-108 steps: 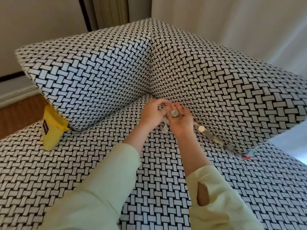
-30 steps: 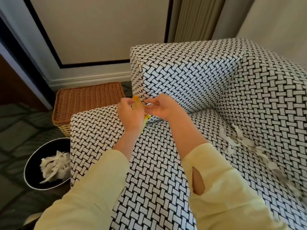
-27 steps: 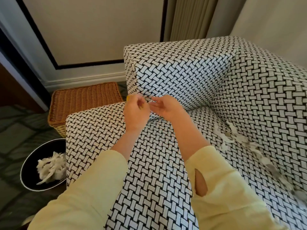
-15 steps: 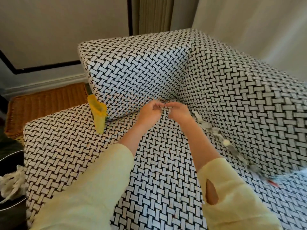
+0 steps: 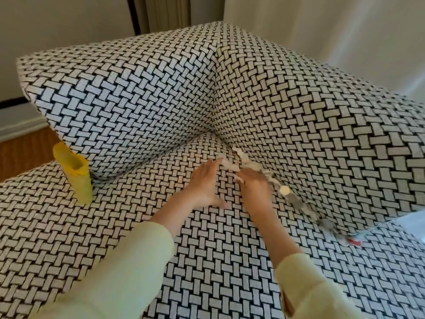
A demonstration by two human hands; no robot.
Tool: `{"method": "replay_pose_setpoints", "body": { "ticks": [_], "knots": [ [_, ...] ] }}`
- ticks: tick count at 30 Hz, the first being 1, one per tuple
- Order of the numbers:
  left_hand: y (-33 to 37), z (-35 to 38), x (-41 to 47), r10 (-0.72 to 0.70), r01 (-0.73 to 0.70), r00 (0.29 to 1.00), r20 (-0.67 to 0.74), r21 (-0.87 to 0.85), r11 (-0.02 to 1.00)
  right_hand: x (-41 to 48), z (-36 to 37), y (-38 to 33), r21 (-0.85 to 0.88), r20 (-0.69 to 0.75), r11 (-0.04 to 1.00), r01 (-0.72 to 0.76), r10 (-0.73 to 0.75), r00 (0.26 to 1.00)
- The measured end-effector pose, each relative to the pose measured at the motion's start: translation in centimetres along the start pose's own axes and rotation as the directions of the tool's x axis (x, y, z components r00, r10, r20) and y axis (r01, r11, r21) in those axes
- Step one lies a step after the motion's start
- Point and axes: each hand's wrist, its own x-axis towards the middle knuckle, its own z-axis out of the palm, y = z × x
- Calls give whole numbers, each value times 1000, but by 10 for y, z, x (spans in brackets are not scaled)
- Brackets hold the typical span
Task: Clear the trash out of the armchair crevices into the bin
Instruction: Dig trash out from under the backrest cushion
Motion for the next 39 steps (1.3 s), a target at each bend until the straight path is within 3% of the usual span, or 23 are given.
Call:
{"method": "replay_pose_setpoints", "body": {
  "ticks": [2, 4, 8, 16, 19, 24, 29, 36, 39],
  "knots": [
    [2, 8, 11, 21, -21, 1000, -15, 12, 1000, 3, 7, 8, -86, -166, 996, -14, 0, 986],
    [7, 15, 18, 36, -38, 998, -55, -33, 999, 4, 13, 12, -111, -264, 984, -141, 108, 959],
    [20, 24, 35, 75, -96, 981, -178, -110, 989, 4, 19, 17, -59, -313, 940, -337, 303, 900],
    [20, 5, 93, 155, -161, 987, 52, 163, 973, 13, 27, 21, -65, -111, 902, -427, 419, 901],
    [27, -6, 101, 161, -182, 978, 135, 162, 970, 22, 20, 23, -8, 18, 916, -400, 401, 916],
    [26, -4, 114, 176, -193, 975, 136, 127, 973, 30, 14, 26, 109, 61, 887, -448, 444, 894],
    [36, 0, 107, 182, -181, 971, 154, -15, 983, 33, 13, 30, 114, 47, 877, -466, 464, 885],
    [38, 18, 100, 195, -202, 979, -54, -212, 956, 28, 13, 31, 392, -79, 806, -443, 509, 857],
    [42, 29, 93, 177, -219, 975, -135, -460, 861, 27, 13, 31, 460, -33, 765, -450, 522, 852]
  ]
}}
